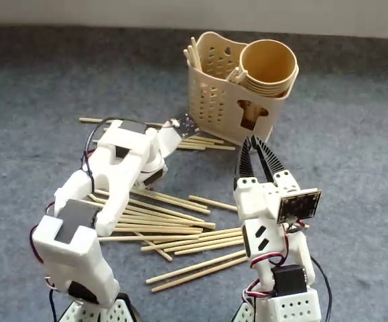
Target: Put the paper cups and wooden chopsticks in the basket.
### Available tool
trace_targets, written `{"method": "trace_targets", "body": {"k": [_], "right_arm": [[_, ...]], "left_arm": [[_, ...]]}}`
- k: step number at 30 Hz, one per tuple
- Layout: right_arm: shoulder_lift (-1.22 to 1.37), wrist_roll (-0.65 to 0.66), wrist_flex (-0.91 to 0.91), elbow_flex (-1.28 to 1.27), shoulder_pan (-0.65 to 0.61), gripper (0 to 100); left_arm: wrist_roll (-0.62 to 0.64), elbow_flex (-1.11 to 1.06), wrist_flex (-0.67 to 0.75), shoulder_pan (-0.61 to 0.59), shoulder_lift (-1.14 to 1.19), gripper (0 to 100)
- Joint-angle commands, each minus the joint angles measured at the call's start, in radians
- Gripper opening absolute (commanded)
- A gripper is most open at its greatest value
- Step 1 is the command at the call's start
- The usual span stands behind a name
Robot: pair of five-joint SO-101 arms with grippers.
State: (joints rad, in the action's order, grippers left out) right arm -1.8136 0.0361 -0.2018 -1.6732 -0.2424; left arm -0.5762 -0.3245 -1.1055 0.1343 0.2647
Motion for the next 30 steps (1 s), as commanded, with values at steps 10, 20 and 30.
{"method": "trace_targets", "body": {"k": [10, 20, 30], "right_arm": [[-0.013, 0.008, 0.004, -0.088, 0.012, 4.8], [-0.013, 0.009, 0.004, -0.088, 0.012, 4.8], [-0.013, 0.009, 0.004, -0.088, 0.012, 4.8]], "left_arm": [[-0.002, 0.05, -0.135, -0.024, -0.027, 8], [-0.005, -0.133, -0.132, 0.022, -0.283, 13], [0.0, -0.242, 0.078, 0.018, -0.283, 14]]}}
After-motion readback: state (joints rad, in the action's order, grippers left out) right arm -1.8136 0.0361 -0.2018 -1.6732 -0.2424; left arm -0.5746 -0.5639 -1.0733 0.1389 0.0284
